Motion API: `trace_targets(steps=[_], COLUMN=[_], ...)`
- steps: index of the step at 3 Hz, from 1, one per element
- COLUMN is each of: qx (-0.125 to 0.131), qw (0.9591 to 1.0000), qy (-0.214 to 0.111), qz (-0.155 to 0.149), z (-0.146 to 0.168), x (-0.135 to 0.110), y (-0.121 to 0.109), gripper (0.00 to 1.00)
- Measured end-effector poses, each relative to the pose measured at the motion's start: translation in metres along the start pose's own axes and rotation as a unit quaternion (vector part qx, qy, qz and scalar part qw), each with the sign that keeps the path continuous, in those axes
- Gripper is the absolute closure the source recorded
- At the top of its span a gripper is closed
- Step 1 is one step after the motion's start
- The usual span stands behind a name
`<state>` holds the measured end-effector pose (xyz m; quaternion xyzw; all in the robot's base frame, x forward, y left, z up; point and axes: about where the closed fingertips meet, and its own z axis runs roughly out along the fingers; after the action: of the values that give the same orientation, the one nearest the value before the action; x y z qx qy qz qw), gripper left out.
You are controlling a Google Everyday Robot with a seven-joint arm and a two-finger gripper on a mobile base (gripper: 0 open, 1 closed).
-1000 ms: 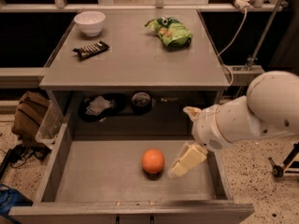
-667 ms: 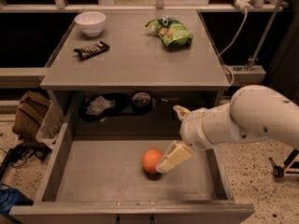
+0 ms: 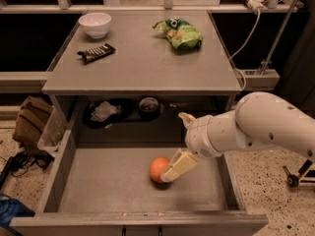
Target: Pick orange from top drawer and place on counter
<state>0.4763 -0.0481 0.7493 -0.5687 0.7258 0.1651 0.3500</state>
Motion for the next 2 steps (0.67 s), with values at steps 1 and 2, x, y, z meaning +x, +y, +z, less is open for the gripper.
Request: trace_targets(steps=[1, 2], qx=[-0.033, -0.053], qw=[0.9991, 0.9973], qy=[-0.012, -0.023], qz=[0.022, 0.045], z=[0.037, 0.064], x=[0.014, 0.027], y=[0.017, 0.033], gripper=[0.00, 0.00])
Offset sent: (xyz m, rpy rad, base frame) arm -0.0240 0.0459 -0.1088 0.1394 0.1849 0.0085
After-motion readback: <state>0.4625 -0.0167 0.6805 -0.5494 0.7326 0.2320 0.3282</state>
